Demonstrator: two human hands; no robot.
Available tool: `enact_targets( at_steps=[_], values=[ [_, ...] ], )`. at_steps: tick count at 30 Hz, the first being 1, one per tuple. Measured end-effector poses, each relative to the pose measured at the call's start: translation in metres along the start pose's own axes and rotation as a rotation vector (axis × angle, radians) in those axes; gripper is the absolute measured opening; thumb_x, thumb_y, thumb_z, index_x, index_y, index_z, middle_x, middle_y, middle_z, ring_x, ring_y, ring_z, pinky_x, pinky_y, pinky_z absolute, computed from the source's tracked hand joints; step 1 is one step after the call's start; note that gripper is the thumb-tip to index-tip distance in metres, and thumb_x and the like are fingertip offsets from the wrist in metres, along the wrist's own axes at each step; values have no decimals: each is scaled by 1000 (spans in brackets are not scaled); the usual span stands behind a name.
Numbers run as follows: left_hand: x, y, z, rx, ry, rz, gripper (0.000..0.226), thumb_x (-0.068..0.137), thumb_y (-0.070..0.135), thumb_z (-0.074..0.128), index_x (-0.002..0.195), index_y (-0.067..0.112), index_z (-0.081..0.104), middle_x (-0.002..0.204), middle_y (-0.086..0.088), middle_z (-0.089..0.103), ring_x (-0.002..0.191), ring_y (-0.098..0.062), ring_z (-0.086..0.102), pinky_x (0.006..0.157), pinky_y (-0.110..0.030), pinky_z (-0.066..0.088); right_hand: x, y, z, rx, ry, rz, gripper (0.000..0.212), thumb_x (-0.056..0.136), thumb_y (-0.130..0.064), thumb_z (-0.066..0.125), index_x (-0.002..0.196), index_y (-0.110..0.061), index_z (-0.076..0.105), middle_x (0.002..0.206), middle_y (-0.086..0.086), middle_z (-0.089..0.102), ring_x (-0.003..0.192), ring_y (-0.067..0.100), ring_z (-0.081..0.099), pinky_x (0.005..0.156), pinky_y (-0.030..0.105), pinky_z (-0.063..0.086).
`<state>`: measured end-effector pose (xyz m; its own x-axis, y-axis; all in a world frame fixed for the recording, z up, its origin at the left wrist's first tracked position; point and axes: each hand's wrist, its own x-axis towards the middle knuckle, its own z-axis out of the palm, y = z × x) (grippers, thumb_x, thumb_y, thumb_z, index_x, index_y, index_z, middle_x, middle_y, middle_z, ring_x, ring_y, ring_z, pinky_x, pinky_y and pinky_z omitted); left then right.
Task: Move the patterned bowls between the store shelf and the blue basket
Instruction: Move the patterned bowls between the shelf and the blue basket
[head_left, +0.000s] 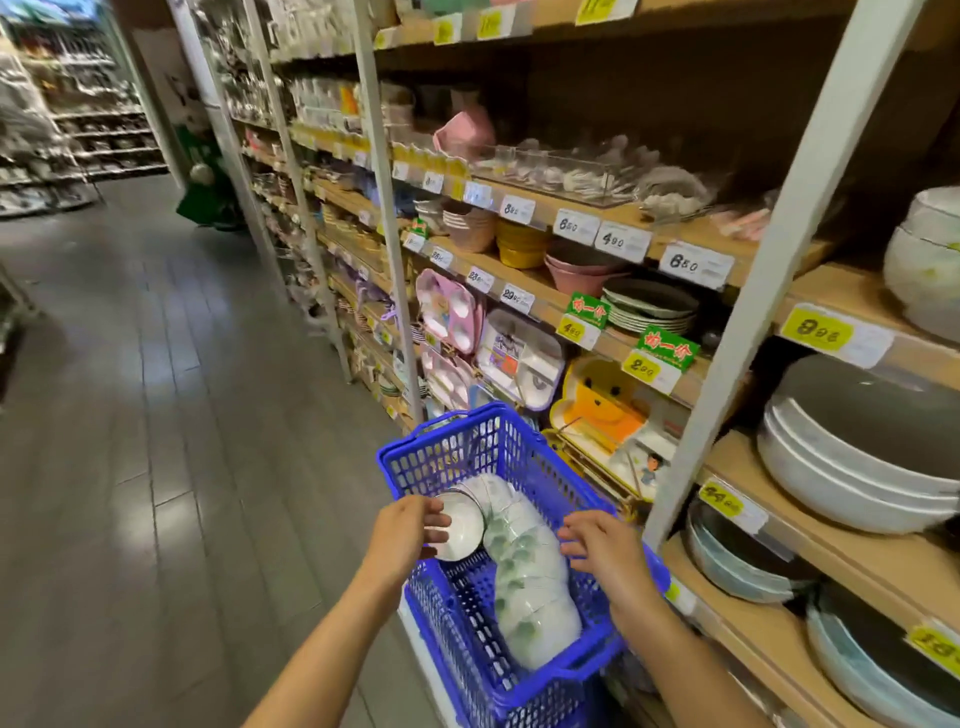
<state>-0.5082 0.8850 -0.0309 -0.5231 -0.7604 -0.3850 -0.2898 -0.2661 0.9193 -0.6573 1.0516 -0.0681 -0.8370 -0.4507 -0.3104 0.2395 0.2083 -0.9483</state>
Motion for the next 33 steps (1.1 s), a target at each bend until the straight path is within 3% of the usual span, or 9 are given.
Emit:
enact_targets(
  at_steps=[3,7,11,14,17,22,26,29,33],
  values=[
    [24,-13,-35,82,-57,-38,27,95,10,39,96,2,64,83,-11,68,66,-21,57,61,-28,42,12,23,41,-53,29,78,21,93,-9,52,76,-11,64,74,7,68,61,16,60,55,25,43],
    [66,-20,-70,248,-162,-13,24,96,10,40,82,9,59,73,-6,60,54,-14,52,49,-20,38,27,49,96,-82,52,178,25,90,-4,49,69,-13,57,61,3,54,45,9,46,42,17,33],
    [110,-26,-90,422,-251,-8,26,96,12,43,72,12,54,70,-4,56,56,-14,47,45,-17,36,44,70,138,-81,86,330,31,93,-6,45,64,-17,43,48,-2,42,30,4,35,32,12,21],
    [147,-28,-90,511,-311,-21,24,93,12,44,71,11,54,74,-9,57,63,-19,47,54,-26,36,64,79,158,-94,116,414,24,92,-6,48,69,-16,48,58,2,50,40,10,45,37,15,31],
    [184,-27,-79,622,-376,4,21,93,13,43,77,8,55,80,-14,60,72,-22,51,65,-31,39,89,88,169,-117,146,462,18,92,-14,51,74,-18,53,74,2,56,58,12,52,51,24,43],
    [255,-20,-45,935,-476,136,20,88,24,45,74,11,49,93,-24,65,94,-38,62,79,-39,46,145,107,192,-83,232,559,11,91,-16,54,80,-14,58,79,7,60,66,20,53,60,27,43],
    [312,-17,-21,1195,-593,188,18,95,26,44,95,11,53,115,-20,64,106,-38,58,80,-33,41,179,116,204,-155,270,633,26,91,-14,53,108,4,61,105,20,64,92,28,57,76,33,43],
    [346,-16,-7,1246,-683,145,35,98,29,43,120,4,53,126,-21,59,114,-38,56,84,-32,40,194,122,206,-199,276,708,38,91,-14,51,122,8,55,109,17,59,91,23,49,76,28,40],
    [368,-32,8,1292,-777,88,39,98,26,45,123,-1,54,130,-20,58,118,-36,54,94,-33,43,204,130,209,-318,252,775,35,93,-18,51,118,5,62,116,18,64,102,25,59,82,28,45]
  ],
)
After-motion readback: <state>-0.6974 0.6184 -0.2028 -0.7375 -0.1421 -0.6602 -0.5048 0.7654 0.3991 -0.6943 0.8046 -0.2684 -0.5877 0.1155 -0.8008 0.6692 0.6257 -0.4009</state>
